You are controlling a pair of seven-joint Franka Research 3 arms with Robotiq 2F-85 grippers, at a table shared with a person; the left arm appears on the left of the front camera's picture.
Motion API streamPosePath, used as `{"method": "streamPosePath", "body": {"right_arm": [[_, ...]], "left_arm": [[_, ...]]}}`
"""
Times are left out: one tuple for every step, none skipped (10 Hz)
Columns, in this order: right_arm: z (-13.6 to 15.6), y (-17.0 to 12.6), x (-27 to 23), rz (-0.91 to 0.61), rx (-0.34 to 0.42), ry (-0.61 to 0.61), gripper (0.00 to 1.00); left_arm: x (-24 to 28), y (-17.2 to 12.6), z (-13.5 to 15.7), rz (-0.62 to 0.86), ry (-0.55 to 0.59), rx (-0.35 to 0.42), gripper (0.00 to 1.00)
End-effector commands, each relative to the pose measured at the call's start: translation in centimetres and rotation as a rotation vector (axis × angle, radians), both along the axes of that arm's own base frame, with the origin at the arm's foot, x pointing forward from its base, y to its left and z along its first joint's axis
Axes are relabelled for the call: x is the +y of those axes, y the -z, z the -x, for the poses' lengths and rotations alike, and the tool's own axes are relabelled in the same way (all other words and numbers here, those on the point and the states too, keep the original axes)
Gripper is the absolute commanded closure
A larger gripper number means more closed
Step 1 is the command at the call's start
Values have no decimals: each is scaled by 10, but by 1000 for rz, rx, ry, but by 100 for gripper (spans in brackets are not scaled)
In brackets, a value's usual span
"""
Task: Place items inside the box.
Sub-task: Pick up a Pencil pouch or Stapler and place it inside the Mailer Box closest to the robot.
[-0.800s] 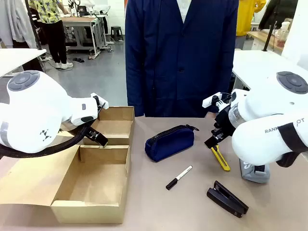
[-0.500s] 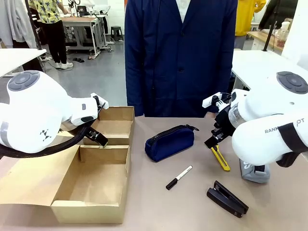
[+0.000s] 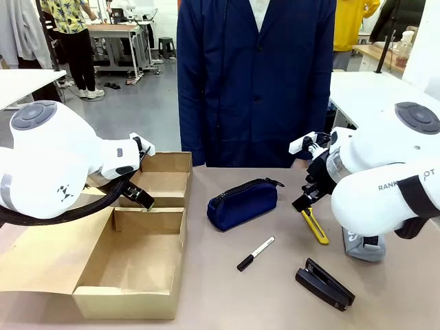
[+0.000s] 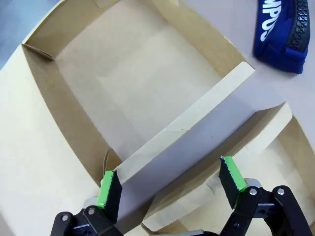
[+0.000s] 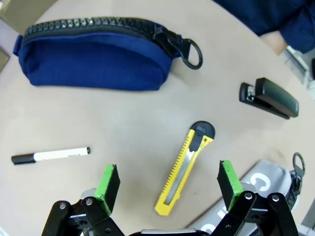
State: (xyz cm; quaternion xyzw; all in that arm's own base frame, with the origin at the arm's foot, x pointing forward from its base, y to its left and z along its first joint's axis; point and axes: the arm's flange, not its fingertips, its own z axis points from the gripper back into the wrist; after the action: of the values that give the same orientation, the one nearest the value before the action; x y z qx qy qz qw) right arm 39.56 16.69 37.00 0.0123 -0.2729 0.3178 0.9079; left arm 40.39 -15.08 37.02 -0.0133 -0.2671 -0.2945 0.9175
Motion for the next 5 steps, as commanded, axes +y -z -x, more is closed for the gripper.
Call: {"method": "streamPosePath", "body": {"right_arm": [[0,0,0,-1,0,1,0],[0,0,0,-1,0,1,0],[0,0,0,-1,0,1,0],[0,0,0,-1,0,1,0],[0,0,0,-1,0,1,0]], "left_arm": [[0,0,0,0,0,0,0],[0,0,0,0,0,0,0],[0,0,0,0,0,0,0],[0,0,0,0,0,0,0],[0,0,0,0,0,0,0]]}}
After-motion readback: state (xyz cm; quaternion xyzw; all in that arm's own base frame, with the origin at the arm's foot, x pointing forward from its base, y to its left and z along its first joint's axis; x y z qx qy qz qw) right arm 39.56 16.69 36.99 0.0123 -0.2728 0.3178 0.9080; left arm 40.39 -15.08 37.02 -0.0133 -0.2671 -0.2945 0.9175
